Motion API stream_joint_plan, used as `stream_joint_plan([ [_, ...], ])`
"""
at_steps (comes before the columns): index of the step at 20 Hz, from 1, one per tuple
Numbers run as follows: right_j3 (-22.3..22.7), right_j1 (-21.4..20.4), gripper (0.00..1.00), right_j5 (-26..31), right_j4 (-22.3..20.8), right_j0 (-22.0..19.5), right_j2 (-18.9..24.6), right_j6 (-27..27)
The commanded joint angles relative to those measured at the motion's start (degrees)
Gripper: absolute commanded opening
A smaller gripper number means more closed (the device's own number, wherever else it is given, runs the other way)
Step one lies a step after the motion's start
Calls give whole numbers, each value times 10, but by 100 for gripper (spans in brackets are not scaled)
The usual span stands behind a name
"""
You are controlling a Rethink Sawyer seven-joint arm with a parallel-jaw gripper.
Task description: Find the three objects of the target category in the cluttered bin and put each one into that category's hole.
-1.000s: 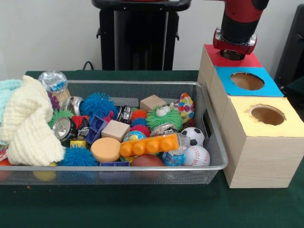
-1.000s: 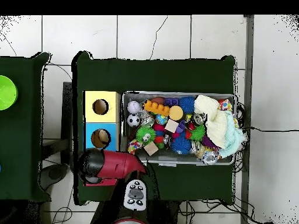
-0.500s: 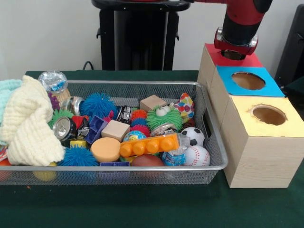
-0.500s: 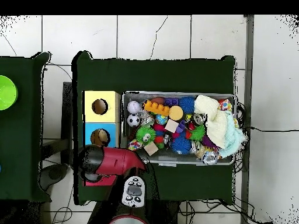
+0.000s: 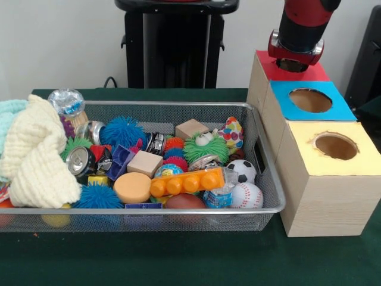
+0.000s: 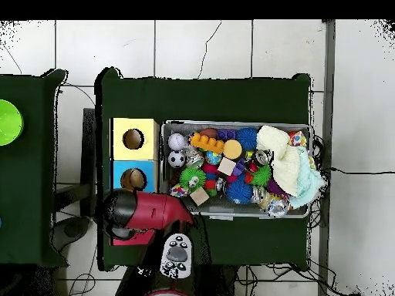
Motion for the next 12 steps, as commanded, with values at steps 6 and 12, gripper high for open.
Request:
stream_joint_plan([
  [6,46,-91,100,-66,-27,-92,24,-15],
  [12,94,-78,100,-140,-47,-182,88,-50],
])
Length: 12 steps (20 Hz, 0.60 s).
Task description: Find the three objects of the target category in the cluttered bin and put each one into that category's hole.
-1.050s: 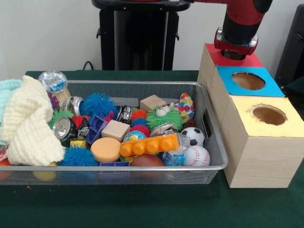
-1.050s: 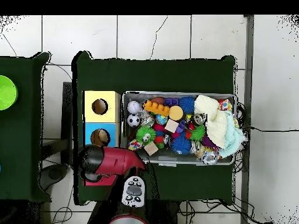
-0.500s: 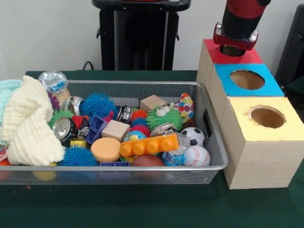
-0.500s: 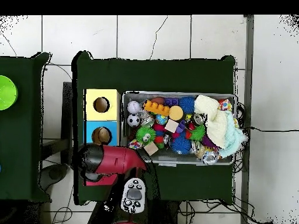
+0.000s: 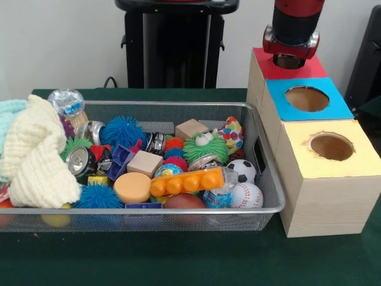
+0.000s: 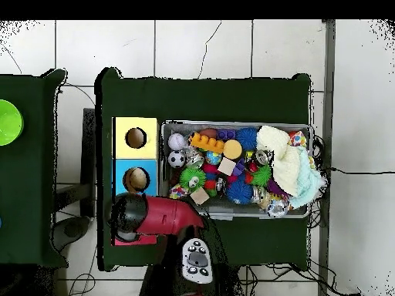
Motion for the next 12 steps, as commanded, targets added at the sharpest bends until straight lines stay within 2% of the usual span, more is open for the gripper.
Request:
stream_joint_plan([
  [1,55,-35,100,-117,-31,-134,51,-53],
  [4,119,-10,100,-233,-40,-240,154,-63],
  [6,131,18,100,-298,-88,-281,188,-51],
  [9,104,42,100,-364,-188,-265,159,-22],
  [10,90,49,100,-399,-225,-245,135,-9],
  [12,71,67,100,-452,-270,-207,93,8],
])
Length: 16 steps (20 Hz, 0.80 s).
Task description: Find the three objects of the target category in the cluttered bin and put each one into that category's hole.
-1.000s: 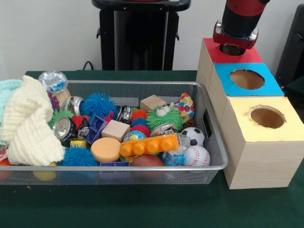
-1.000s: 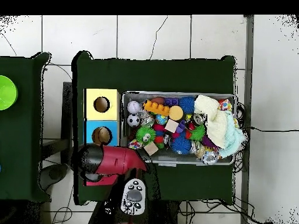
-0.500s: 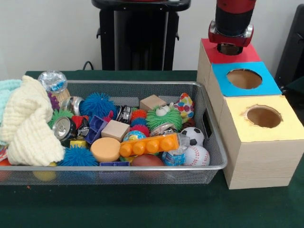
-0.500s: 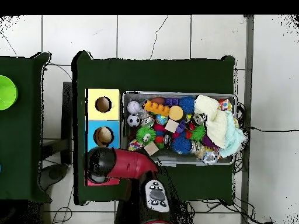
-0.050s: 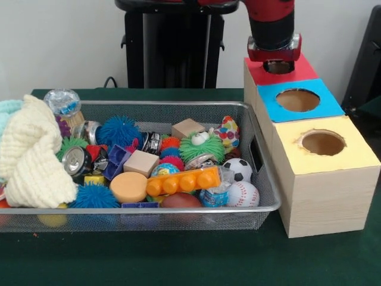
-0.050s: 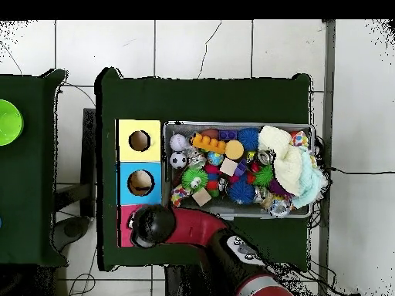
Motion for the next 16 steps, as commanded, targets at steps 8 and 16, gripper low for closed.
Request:
stream_joint_plan([
  [8,-120,143,100,-453,-200,183,-304,89],
  [16,-125,89,100,-327,-269,143,-255,121],
])
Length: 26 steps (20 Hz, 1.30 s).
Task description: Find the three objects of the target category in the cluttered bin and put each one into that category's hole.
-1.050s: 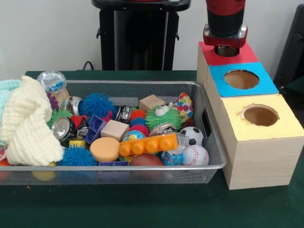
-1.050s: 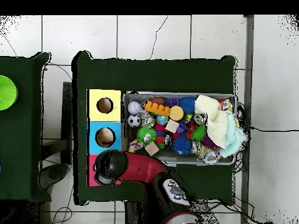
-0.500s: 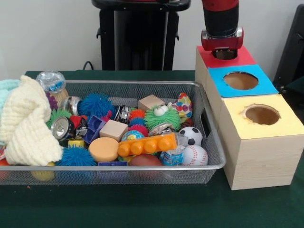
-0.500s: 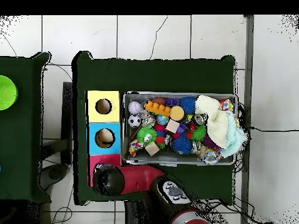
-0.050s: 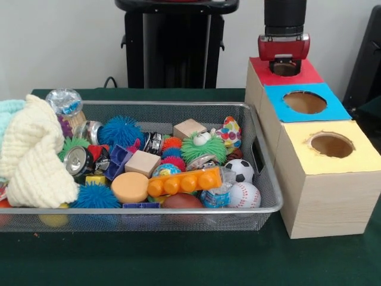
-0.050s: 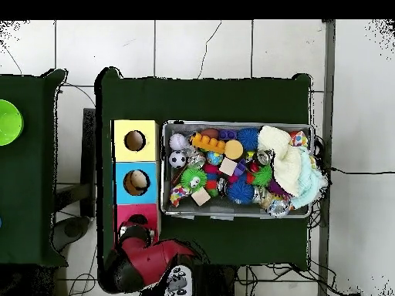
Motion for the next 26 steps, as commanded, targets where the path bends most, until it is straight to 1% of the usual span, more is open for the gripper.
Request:
stream_joint_plan([
  [1,-129,102,100,0,-105,-91,-52,-64],
  [5,-121,83,100,56,-129,-148,5,-55],
  [6,-112,74,100,75,-135,-174,34,-55],
  [9,-91,55,100,101,-153,-242,105,-53],
  [11,-83,40,100,119,-157,-258,122,-59],
  [14,-99,28,100,137,-171,-207,70,-69],
  [15,-107,30,100,136,-177,-188,50,-62],
  [17,-111,32,100,136,-180,-169,33,-53],
  [19,-101,17,100,152,-176,-176,44,-55],
  [21,-97,14,100,172,-175,-187,58,-65],
  [23,-102,21,100,163,-175,-178,48,-56],
  [24,-105,24,100,178,-173,-177,48,-60],
  [25,-101,26,0,164,-169,-176,45,-49],
  [26,-102,26,0,165,-168,-175,44,-48],
])
